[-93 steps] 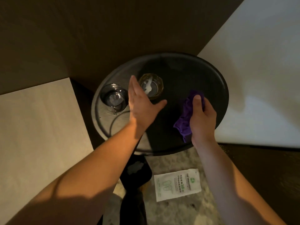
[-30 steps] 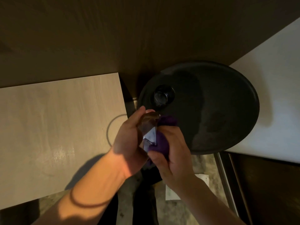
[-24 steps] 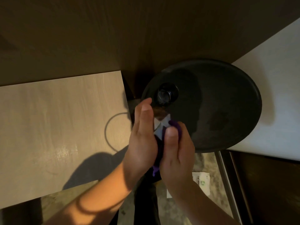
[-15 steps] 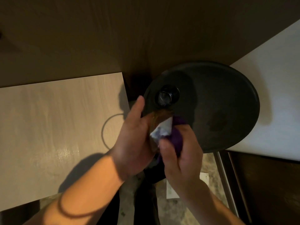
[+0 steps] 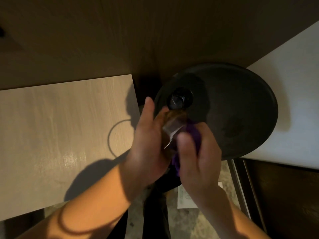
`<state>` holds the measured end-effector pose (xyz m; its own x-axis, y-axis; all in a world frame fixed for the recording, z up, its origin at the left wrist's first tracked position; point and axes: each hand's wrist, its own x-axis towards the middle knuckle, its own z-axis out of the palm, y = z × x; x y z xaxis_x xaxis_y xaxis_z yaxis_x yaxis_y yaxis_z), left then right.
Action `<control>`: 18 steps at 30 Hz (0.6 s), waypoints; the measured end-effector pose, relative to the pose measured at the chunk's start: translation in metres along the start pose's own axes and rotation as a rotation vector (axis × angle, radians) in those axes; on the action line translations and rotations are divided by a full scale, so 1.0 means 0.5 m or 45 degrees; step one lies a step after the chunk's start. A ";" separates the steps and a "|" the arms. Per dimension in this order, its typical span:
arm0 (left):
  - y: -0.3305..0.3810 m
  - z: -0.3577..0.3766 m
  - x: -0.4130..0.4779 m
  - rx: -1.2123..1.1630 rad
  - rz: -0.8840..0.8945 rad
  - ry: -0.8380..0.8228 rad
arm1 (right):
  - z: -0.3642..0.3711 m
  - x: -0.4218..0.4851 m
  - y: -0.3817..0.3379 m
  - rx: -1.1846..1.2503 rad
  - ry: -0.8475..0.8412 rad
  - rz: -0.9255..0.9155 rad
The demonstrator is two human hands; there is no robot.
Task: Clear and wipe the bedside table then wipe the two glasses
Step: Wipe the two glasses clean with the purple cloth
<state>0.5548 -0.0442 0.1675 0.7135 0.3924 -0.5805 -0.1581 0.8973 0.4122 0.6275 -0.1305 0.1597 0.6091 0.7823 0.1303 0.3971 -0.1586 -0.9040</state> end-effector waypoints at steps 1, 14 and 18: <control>0.007 0.002 0.002 -0.166 -0.113 0.025 | -0.004 -0.005 0.011 -0.103 -0.075 -0.155; -0.064 -0.036 0.027 1.303 0.851 0.053 | -0.016 0.014 -0.032 0.505 0.035 0.689; -0.011 0.014 0.003 0.275 0.026 -0.003 | -0.009 -0.015 -0.006 0.025 0.110 0.078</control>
<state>0.5617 -0.0501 0.1691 0.7133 0.4091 -0.5691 -0.0224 0.8248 0.5650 0.6250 -0.1385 0.1632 0.6893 0.7164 0.1082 0.3439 -0.1920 -0.9192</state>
